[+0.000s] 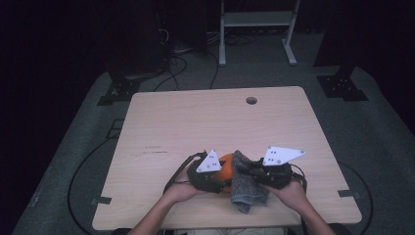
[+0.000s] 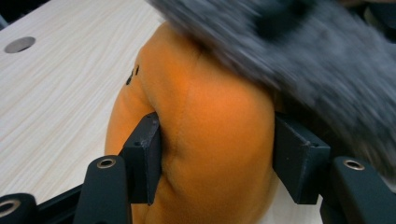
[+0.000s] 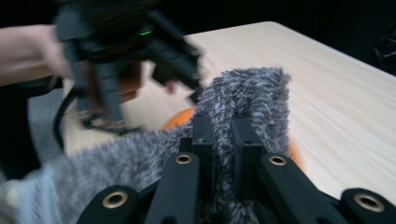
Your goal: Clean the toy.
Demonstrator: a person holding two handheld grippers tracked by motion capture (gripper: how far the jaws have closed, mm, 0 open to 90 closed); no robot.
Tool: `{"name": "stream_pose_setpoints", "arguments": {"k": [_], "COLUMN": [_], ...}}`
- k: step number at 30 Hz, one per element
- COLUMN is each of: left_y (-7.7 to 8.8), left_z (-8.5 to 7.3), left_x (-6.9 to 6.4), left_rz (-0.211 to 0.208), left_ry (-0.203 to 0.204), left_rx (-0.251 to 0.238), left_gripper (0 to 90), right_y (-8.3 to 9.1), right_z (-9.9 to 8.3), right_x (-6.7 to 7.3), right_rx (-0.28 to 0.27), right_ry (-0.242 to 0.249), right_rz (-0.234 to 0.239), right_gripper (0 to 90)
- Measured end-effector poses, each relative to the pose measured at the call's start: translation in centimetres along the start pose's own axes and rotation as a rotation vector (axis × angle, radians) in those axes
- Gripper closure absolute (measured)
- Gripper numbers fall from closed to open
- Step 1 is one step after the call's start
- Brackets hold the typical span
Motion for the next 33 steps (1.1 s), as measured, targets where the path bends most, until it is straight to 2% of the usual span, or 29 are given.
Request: {"name": "stream_pose_setpoints", "arguments": {"k": [2, 4, 6, 7, 8, 9, 11, 14, 16, 19, 22, 25, 27, 29, 30, 32, 33], "left_y": [0.1, 0.4, 0.5, 0.3, 0.1, -0.2, -0.5, -0.9, -0.9, -0.4, 0.0, 0.3, 0.0, -0.5, -0.7, -0.7, -0.6], "left_z": [-0.1, 0.1, 0.2, 0.0, -0.1, -0.2, -0.4, -0.3, -0.4, -0.6, -1.0, -1.1, -1.2, -1.1, -1.0, -0.9, -0.8], "left_x": [0.0, 0.3, 0.9, 1.3, 1.4, 1.3, 0.8, -0.1, -0.3, 0.0, 0.2, 0.9, 1.1, 1.0, 0.9, 0.7, 0.6], "left_rz": [-0.022, -0.04, -0.037, -0.03, -0.042, -0.053, -0.05, -0.043, -0.035, -0.045, -0.053, -0.039, -0.048, -0.056, -0.06, -0.058, -0.053], "left_ry": [0.0, 0.017, 0.052, 0.07, 0.08, 0.075, 0.035, -0.026, -0.057, -0.031, -0.03, 0.016, 0.041, 0.048, 0.042, 0.019, 0.014], "left_rx": [-0.003, -0.036, -0.067, -0.058, -0.063, -0.066, -0.042, 0.003, 0.03, -0.002, 0.0, -0.015, -0.016, -0.021, -0.026, -0.026, -0.031], "left_gripper": [39.2, 33.9, 26.6, 23.6, 22.4, 24.6, 30.9, 35.5, 37.7, 41.2, 41.4, 33.4, 23.8, 20.0, 20.9, 28.9, 33.4], "right_y": [-0.1, 0.0, 0.2, 0.3, 0.4, 0.5, 0.7, 0.5, 0.1, -0.1, 0.2, 0.6, 0.9, 1.3, 1.4, 1.5, 1.4], "right_z": [-0.2, -0.8, -1.3, -1.5, -1.6, -1.7, -1.4, -0.7, -0.4, -0.3, -1.0, -2.5, -3.2, -3.1, -2.7, -1.8, -1.5], "right_x": [-1.2, -2.0, -2.2, -2.3, -2.3, -2.3, -1.6, 0.2, 0.7, -0.5, -2.6, -3.5, -3.2, -2.6, -2.1, -1.0, -0.5], "right_rx": [0.004, 0.011, 0.017, 0.016, 0.02, 0.023, 0.031, 0.031, 0.034, 0.023, 0.029, 0.056, 0.058, 0.036, 0.017, -0.017, -0.021], "right_ry": [-0.019, -0.045, -0.048, -0.05, -0.056, -0.057, -0.047, 0.017, 0.042, 0.011, -0.042, -0.076, -0.091, -0.112, -0.112, -0.111, -0.095], "right_rz": [-0.017, -0.026, -0.041, -0.039, -0.037, -0.037, -0.021, 0.01, 0.016, -0.003, -0.055, -0.064, -0.053, -0.021, 0.001, 0.057, 0.067], "right_gripper": [81.8, 81.8, 81.8, 81.8, 81.8, 81.8, 81.8, 81.7, 81.8, 81.9, 81.9, 82.0, 81.9, 81.9, 81.9, 81.8, 81.8]}}
Point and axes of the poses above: each handheld gripper's, and its own axes: y roughly backward along the jaws, z roughly out of its top, x roughly to its left, the point moved 8 cm from there along -y, roughly forward along the jaws, and after that the axes turned 14 degrees about -z, right-handed, at the moved point
